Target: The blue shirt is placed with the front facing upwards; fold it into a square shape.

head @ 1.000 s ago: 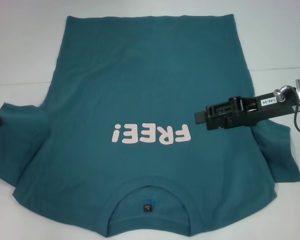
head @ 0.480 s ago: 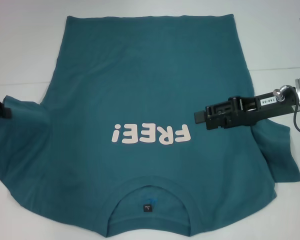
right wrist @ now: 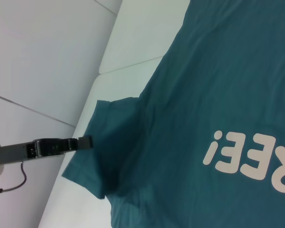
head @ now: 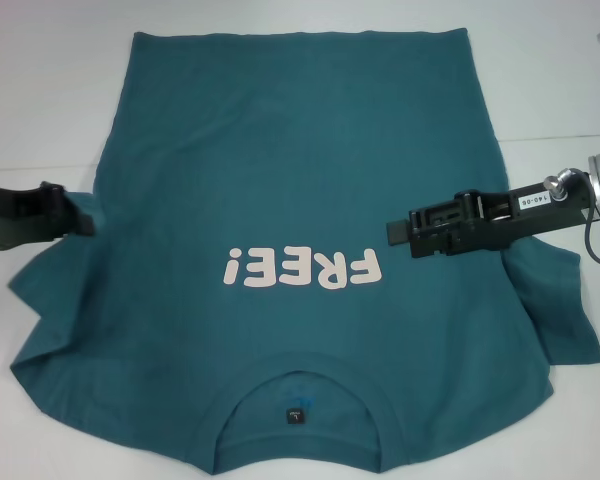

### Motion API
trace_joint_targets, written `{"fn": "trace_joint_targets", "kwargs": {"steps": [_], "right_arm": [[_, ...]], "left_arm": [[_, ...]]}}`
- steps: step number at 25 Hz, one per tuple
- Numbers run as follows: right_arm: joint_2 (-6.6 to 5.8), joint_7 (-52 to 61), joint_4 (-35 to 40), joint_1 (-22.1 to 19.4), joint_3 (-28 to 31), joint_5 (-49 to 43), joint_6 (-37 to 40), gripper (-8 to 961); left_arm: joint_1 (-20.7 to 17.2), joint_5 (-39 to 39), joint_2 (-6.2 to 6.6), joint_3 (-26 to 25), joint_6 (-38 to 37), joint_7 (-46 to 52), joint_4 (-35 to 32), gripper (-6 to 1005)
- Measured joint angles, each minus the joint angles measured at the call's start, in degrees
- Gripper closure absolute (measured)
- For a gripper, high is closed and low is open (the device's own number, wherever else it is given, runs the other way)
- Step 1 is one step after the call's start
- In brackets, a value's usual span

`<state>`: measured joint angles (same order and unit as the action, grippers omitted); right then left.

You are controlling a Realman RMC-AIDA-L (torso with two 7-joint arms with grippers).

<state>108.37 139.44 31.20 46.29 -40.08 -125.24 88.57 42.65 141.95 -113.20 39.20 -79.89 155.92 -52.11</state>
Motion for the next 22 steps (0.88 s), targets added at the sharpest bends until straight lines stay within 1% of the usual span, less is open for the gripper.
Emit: {"fn": "trace_joint_targets", "kwargs": {"steps": [1, 4, 10, 16, 22], "right_arm": [[0.00, 0.01, 0.00, 0.02, 0.00, 0.00, -0.04, 321], [0.06, 0.03, 0.00, 0.05, -0.01, 0.00, -0.13, 321], [0.17, 0.16, 0.00, -0.24, -0.07, 0.00, -0.17, 321], [0.22, 0.20, 0.00, -0.37, 0.00, 0.00, -0.33, 322], [0.26, 0.22, 0.00, -0.42, 0.00, 0.00, -0.81, 322]], "left_arm": [[0.47, 0.00, -0.45, -0.01, 0.25, 0.03, 0.36, 968], [1.89, 0.00, -1.03, -0.02, 1.11, 0.11, 1.72, 960], [4.90, -0.01, -1.14, 0.01, 5.12, 0.14, 7.72, 944], [6.62, -0.01, -1.07, 0.82, 12.15, 0.11, 15.05, 928], [7.49, -0.22, -1.36, 2.00, 14.09, -0.62, 17.03, 911]]}}
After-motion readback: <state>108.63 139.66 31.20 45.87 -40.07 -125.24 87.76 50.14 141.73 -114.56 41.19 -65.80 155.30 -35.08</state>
